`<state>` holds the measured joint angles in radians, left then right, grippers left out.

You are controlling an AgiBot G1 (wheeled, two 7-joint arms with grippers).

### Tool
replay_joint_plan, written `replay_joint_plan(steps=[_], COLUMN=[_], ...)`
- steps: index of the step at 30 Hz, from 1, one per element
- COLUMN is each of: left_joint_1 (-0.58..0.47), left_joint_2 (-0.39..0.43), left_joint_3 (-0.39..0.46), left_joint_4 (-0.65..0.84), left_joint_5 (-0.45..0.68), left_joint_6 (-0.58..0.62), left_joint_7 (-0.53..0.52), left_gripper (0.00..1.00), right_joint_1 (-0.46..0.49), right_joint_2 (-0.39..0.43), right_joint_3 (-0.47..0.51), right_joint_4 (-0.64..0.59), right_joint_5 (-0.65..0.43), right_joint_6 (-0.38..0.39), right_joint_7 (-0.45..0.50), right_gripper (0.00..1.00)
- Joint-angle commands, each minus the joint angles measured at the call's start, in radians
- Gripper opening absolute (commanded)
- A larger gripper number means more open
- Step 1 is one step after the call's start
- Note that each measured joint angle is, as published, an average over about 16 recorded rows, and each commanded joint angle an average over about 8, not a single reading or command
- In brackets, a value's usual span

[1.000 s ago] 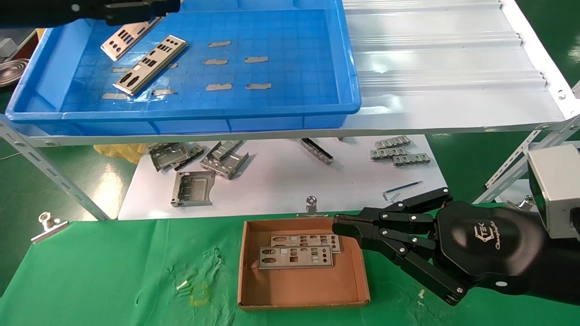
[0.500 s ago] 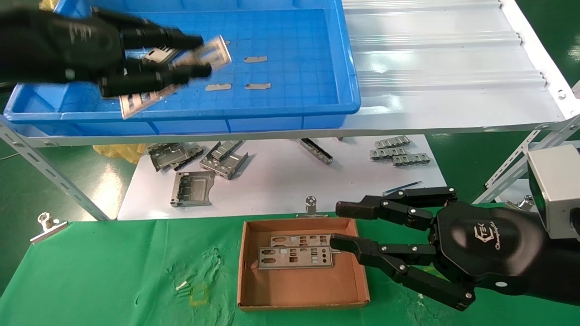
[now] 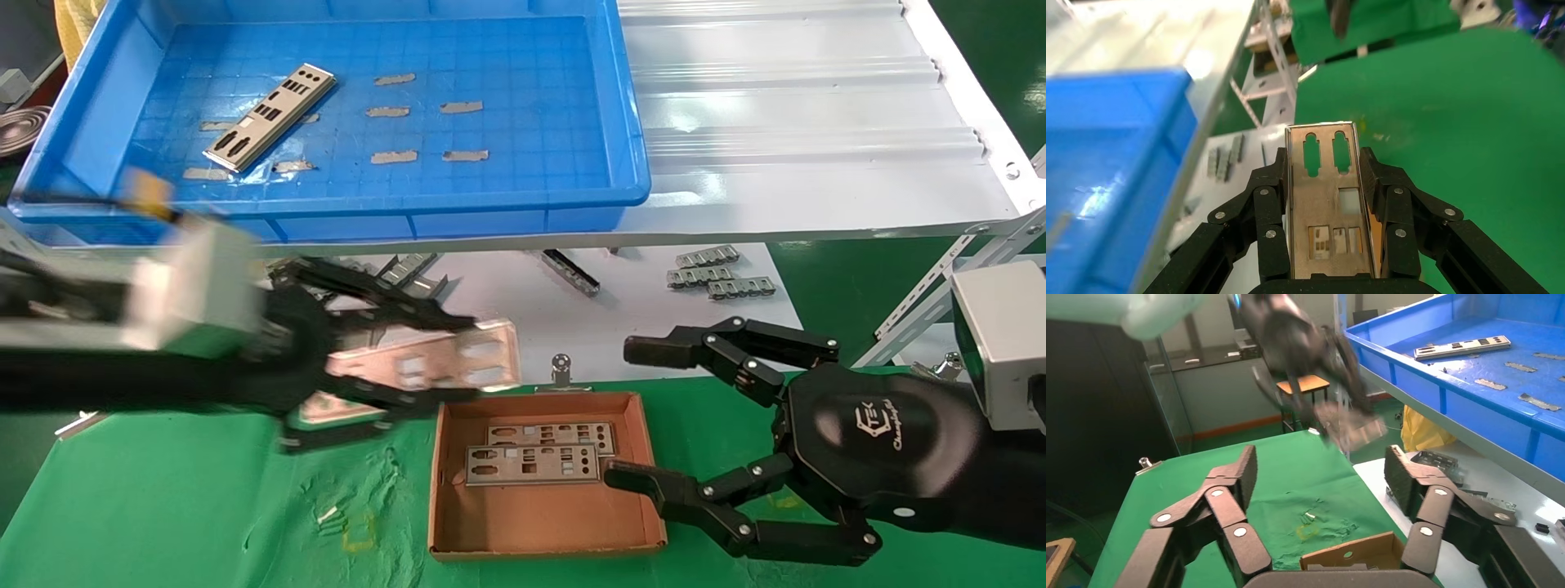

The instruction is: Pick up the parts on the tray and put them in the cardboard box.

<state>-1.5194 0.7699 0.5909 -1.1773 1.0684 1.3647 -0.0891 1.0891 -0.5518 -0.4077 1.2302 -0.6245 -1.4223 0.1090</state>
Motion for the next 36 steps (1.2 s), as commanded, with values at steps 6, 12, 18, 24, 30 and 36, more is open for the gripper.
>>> replay_joint_plan(steps=[6, 12, 18, 24, 30, 36], left_joint_1=[0.144, 0.195, 0.205, 0.188, 0.181, 0.172], left_joint_2=[0.119, 0.248, 0.354, 0.414, 0.426, 0.428], left_joint_3=[0.055, 0.118, 0.154, 0.186, 0.19, 0.186], left_joint_4=[-0.014, 0.079, 0.194, 0.286, 0.329, 0.355], left_joint_5=[0.108, 0.213, 0.272, 0.316, 0.335, 0.334], left_joint_6=[-0.175, -0.263, -0.314, -0.313, -0.331, -0.333], left_joint_7=[0.092, 0.185, 0.267, 0.328, 0.369, 0.38], left_gripper=[0.0, 0.0, 0.0, 0.55, 1.0, 1.0], right_joint_1=[0.0, 0.0, 0.0, 0.0, 0.0, 0.0], right_joint_2=[0.0, 0.0, 0.0, 0.0, 0.0, 0.0], right_joint_3=[0.0, 0.0, 0.0, 0.0, 0.0, 0.0], right_joint_4=[0.0, 0.0, 0.0, 0.0, 0.0, 0.0], right_joint_5=[0.0, 0.0, 0.0, 0.0, 0.0, 0.0], right_joint_6=[0.0, 0.0, 0.0, 0.0, 0.0, 0.0], right_joint_7=[0.0, 0.0, 0.0, 0.0, 0.0, 0.0], right_gripper=[1.0, 1.0, 1.0, 1.0, 1.0, 1.0])
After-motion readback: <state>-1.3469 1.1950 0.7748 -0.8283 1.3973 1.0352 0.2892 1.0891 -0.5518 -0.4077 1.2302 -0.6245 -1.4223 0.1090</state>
